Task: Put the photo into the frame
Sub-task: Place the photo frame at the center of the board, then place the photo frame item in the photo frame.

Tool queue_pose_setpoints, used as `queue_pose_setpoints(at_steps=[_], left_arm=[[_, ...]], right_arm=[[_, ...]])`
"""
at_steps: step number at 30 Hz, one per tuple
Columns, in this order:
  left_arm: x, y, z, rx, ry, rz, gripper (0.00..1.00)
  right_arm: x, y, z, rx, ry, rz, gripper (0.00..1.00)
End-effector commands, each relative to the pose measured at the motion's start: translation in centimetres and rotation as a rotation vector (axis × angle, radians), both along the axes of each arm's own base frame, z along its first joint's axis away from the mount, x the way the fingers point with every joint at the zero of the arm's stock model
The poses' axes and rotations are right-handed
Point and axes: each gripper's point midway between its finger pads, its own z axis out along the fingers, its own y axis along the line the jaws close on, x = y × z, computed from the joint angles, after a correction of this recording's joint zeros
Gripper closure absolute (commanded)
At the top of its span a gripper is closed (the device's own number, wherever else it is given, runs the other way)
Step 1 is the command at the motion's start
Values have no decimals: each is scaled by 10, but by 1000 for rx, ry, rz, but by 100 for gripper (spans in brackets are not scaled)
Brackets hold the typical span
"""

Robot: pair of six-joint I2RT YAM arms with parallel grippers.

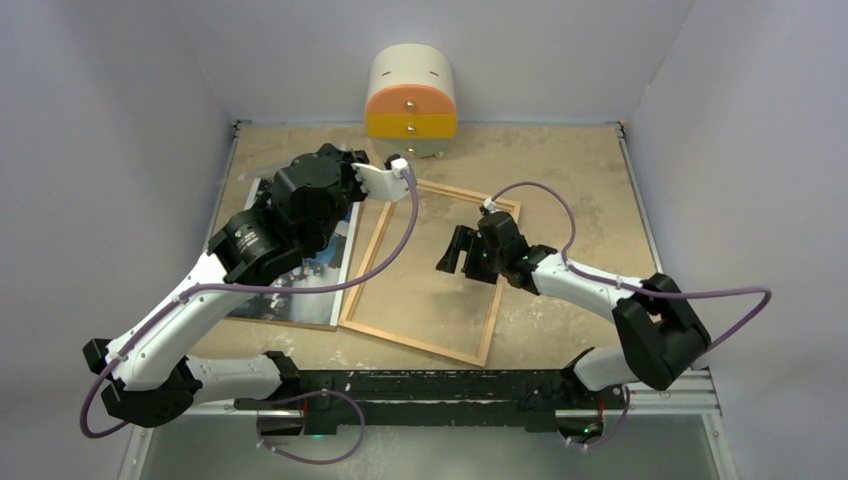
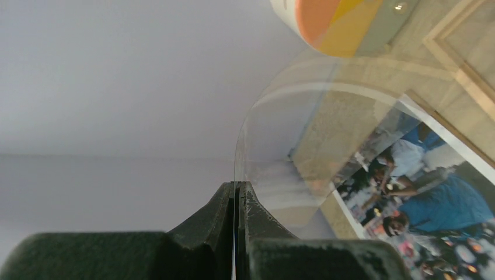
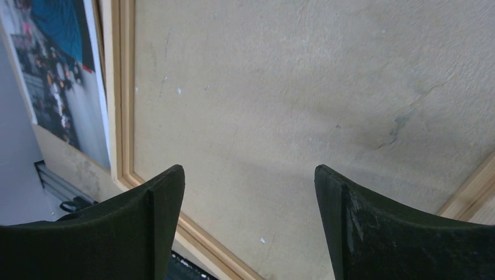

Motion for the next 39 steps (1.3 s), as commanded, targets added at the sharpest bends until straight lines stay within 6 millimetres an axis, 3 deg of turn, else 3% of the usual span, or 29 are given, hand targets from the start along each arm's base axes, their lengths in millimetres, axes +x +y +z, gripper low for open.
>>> queue_pose_setpoints(at_steps=[1, 5, 7, 12, 15, 21, 27, 31, 39], left_arm=[[-9, -4, -39, -53, 118, -18, 100], [-4, -7, -41, -70, 120, 4, 100], [-10, -17, -52, -104, 189, -52, 100], [-42, -42, -97, -213, 437, -178, 100], [-67, -58, -136, -257, 642, -222, 100], [-91, -82, -211, -345, 890, -214, 100], [-96, -105, -255, -390, 989, -231, 100], [-102, -121, -271, -408, 1062, -266, 100], [-114, -133, -283, -426, 1138, -315, 100]], right_arm=[[-5, 16, 28, 147, -28, 17, 15], [-5, 28, 42, 218, -24, 43, 14], [-3, 36, 50, 267, -26, 46, 14], [6, 54, 66, 333, -27, 76, 14], [5, 56, 69, 363, 2, 61, 14], [-14, 34, 69, 403, 36, -44, 11], [-36, 2, 73, 552, 32, -230, 5], [-36, -1, 69, 561, 41, -259, 2], [-14, 25, 46, 553, 124, -256, 7]])
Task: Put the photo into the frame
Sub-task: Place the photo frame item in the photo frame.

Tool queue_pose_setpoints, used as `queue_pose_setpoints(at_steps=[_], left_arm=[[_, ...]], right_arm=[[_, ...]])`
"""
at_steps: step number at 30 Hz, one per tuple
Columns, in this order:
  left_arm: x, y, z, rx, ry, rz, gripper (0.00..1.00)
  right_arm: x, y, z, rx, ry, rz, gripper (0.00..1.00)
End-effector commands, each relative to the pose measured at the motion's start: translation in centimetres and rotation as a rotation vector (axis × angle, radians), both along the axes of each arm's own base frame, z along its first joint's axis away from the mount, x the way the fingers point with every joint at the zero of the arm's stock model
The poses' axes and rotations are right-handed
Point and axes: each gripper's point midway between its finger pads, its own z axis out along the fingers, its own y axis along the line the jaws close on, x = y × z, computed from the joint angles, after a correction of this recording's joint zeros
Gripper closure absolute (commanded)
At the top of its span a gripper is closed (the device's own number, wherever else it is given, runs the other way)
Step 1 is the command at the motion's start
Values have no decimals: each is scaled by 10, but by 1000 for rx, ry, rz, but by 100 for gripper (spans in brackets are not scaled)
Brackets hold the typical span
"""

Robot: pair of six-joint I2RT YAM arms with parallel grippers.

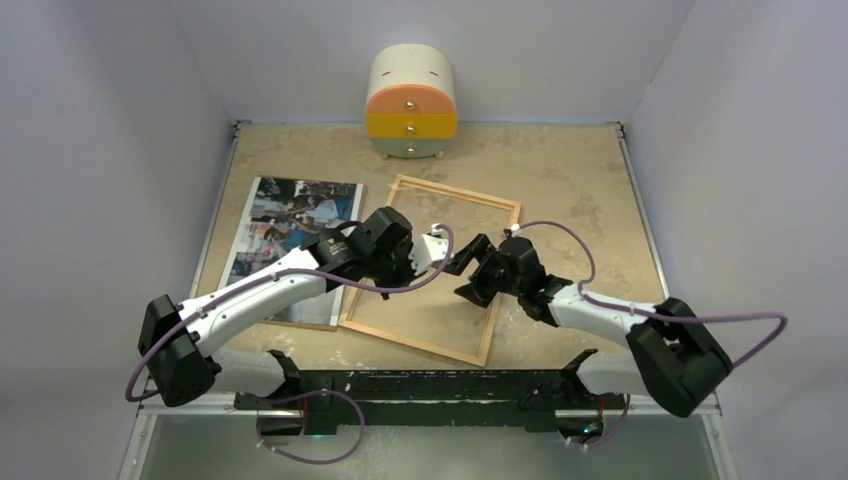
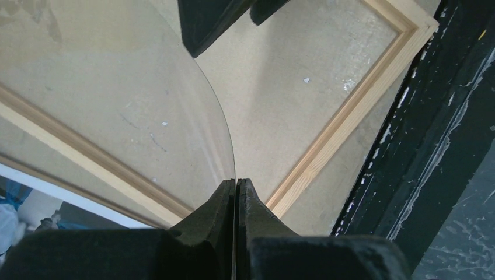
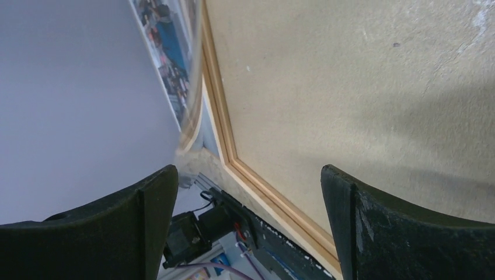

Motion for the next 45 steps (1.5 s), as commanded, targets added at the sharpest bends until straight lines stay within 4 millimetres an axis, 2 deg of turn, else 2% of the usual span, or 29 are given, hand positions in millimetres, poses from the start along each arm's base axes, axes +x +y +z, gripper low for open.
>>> queue_pose_setpoints(at_steps=[1, 5, 11, 18, 21, 27, 31, 34, 37, 42, 45], left_arm=[[-10, -17, 2, -84, 44, -40, 100], [-18, -13, -10, -62, 81, -53, 100], [-22, -11, -27, -29, 113, -61, 100], [-30, -21, -26, -52, 135, -86, 100], [-30, -18, -30, -27, 136, -78, 100], [-28, -13, -32, -17, 106, -79, 100], [-25, -11, -28, -10, 85, -74, 100], [-24, -11, -26, -15, 76, -73, 100], [-24, -12, -23, -23, 74, -72, 100], [-23, -13, -22, -29, 68, -70, 100], [-22, -13, -22, -27, 68, -69, 100]], right_arm=[[26, 15, 17, 68, -35, -44, 8], [36, 23, 20, 84, -56, -38, 11], [33, 23, 19, 91, -56, -30, 14], [42, 28, 17, 64, -63, -23, 16], [32, 34, 18, 78, -34, 39, 20], [22, 5, 9, -115, 4, 9, 20], [16, -7, 2, -200, 28, 10, 20], [24, -14, 6, -215, -5, -48, 20], [26, -7, 13, -164, -22, -47, 19], [28, 14, 6, -105, 28, -1, 19], [30, 18, -2, -131, 55, 5, 19]])
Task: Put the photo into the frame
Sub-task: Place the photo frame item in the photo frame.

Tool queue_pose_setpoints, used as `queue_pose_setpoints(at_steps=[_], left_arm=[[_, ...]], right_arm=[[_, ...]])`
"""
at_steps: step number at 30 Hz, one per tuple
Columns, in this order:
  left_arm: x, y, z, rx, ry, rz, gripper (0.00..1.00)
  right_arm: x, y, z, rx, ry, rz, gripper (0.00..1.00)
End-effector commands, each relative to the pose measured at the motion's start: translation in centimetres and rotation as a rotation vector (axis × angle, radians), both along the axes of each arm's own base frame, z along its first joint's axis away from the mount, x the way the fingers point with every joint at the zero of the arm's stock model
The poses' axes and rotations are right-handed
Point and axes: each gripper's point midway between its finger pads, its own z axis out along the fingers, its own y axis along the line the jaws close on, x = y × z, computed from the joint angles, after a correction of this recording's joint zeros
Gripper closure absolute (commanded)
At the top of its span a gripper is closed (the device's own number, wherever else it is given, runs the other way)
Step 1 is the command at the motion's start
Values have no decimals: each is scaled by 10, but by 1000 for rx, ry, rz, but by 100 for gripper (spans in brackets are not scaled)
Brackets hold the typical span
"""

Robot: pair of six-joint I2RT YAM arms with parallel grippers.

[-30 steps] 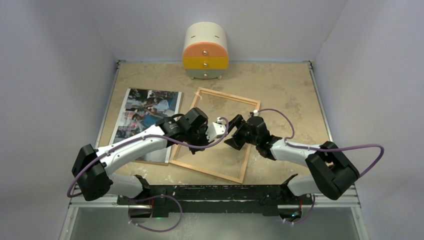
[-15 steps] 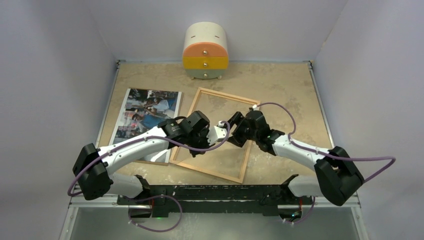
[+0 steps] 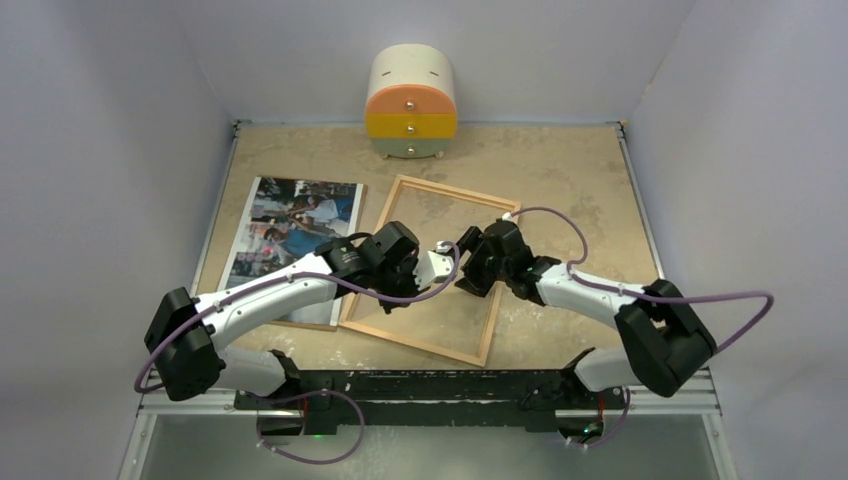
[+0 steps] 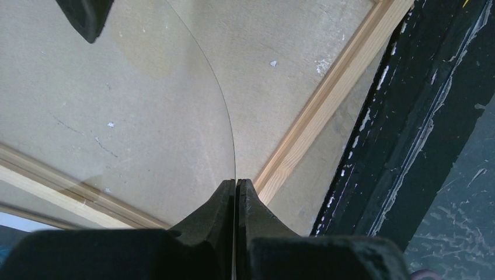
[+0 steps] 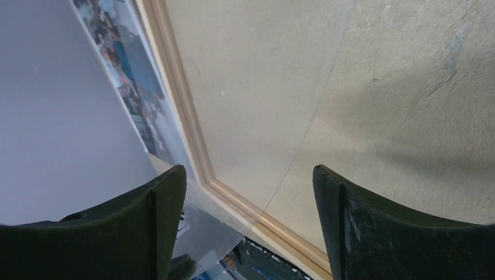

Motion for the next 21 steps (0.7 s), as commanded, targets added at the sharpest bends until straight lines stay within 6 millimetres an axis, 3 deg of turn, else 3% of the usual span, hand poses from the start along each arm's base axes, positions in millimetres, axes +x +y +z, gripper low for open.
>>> queue_pose_setpoints(at_steps=[1, 8, 13, 19, 21], left_arm=[[3, -7, 15, -50, -38, -9, 100], [1, -4, 19, -56, -44, -16, 100], [-2, -14, 36, -122, -36, -30, 100], [-12, -15, 32, -133, 2, -63, 100], [-14, -14, 26, -121, 11, -69, 100]], right_arm=[[8, 13, 6, 15, 8, 4, 19], [11, 6, -2, -7, 28, -52, 20], [17, 18, -22, 49, 64, -69, 24], [33, 27, -18, 123, 21, -117, 36], [39, 28, -12, 124, -21, -120, 49]])
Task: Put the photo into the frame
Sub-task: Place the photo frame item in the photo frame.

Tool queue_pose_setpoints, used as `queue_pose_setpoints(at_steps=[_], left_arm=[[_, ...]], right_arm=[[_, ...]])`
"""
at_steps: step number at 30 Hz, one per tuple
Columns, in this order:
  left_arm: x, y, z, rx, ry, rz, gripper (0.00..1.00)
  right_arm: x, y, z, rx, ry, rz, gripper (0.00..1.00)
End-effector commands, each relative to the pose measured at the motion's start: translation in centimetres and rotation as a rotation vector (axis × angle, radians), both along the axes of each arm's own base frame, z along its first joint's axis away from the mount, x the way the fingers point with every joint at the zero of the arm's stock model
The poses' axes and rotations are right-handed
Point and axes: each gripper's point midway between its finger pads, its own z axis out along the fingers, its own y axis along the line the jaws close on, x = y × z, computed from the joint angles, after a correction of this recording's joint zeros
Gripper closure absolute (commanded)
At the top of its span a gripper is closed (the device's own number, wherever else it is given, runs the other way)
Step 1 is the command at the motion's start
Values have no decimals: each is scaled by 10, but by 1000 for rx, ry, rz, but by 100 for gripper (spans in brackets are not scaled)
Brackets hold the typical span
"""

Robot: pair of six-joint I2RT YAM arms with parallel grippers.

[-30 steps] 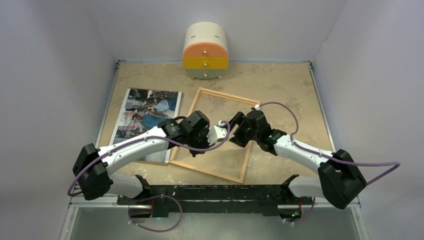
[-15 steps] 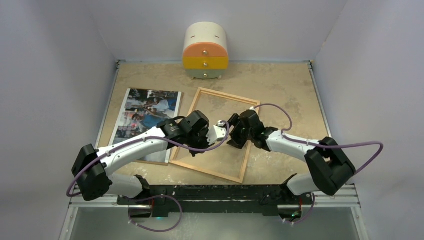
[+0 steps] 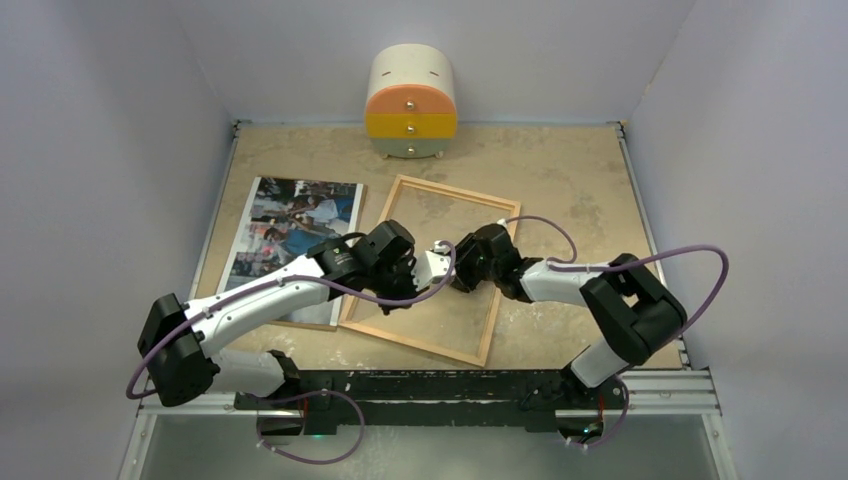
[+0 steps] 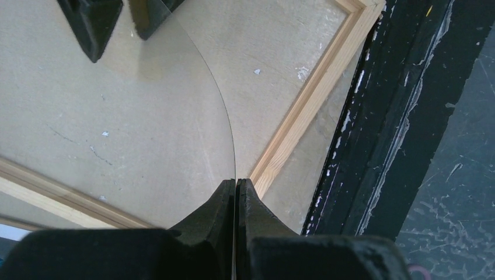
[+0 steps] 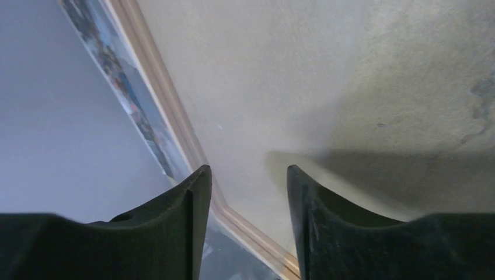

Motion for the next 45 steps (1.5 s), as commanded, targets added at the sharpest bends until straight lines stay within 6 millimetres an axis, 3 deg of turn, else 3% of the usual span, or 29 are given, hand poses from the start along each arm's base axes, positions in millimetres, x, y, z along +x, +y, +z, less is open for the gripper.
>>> queue_pose_setpoints(at_steps=[1, 2, 6, 8, 10, 12, 14, 18, 22, 28, 33, 38, 45], left_arm=[[-7, -9, 10, -54, 9, -48, 100], [-7, -8, 8, -45, 9, -52, 97], [-9, -6, 16, -30, 9, -83, 24], [-8, -5, 28, -40, -12, -84, 18], [-3, -3, 42, -54, -60, -78, 15], [8, 1, 58, -62, -131, -56, 13], [24, 8, 77, -71, -201, -30, 12], [73, 39, 105, -113, -245, 109, 11], [130, 81, 112, -109, -270, 265, 11], [203, 151, 78, -16, -252, 485, 10], [238, 191, 31, 110, -238, 563, 11], [253, 202, -10, 189, -254, 547, 12], [256, 196, -39, 176, -227, 526, 18]], right_arm=[[25, 11, 34, 80, -144, -46, 57], [27, 9, 37, 80, -160, -53, 63], [27, 2, 43, 38, -227, -35, 83], [26, 0, 44, 14, -253, -12, 87], [25, -4, 44, -20, -288, 9, 90], [24, -6, 43, -52, -319, 40, 100], [22, -6, 42, -68, -345, 78, 100], [15, -7, 34, -78, -346, 126, 100], [18, -13, 45, -40, -414, 118, 100], [26, -20, 48, -7, -418, 158, 100], [27, -30, 49, -84, -417, 173, 100], [30, -37, 53, -122, -422, 182, 100], [31, -55, 42, -146, -393, 122, 100]])
